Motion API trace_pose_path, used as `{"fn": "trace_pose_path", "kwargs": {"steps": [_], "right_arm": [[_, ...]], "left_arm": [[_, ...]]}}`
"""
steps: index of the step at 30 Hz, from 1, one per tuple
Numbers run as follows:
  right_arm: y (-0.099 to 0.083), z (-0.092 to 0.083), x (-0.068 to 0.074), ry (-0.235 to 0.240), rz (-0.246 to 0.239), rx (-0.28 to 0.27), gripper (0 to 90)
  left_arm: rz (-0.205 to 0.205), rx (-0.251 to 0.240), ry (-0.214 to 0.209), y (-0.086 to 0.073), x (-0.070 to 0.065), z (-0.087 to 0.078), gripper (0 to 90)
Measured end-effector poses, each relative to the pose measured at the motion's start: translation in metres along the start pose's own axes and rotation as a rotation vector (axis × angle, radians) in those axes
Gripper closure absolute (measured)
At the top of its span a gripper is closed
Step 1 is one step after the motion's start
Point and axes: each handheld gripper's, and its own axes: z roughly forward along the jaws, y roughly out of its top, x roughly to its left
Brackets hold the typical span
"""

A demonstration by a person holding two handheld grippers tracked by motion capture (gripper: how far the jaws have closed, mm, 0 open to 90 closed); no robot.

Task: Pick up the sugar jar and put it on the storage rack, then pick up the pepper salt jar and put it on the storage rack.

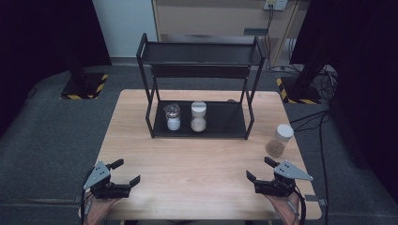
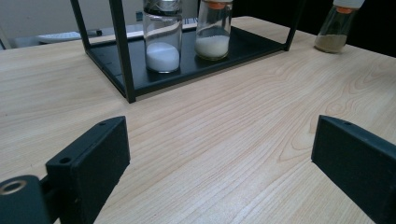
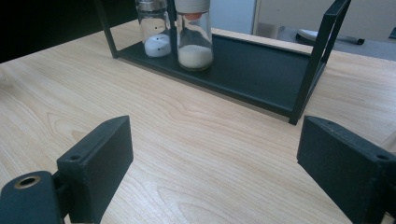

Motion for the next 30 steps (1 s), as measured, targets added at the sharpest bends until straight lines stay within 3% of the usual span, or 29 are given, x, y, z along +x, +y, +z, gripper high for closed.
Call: {"fn": "trace_pose_path", "kwargs": {"steps": [30], "right_arm": [[-0.001, -0.0061, 0.0023, -0.01, 0.006, -0.021, 10.3]], "left_arm": [[-0.001, 0.001, -0.001, 0.0001, 0.0002, -0.0002, 3.4]]}}
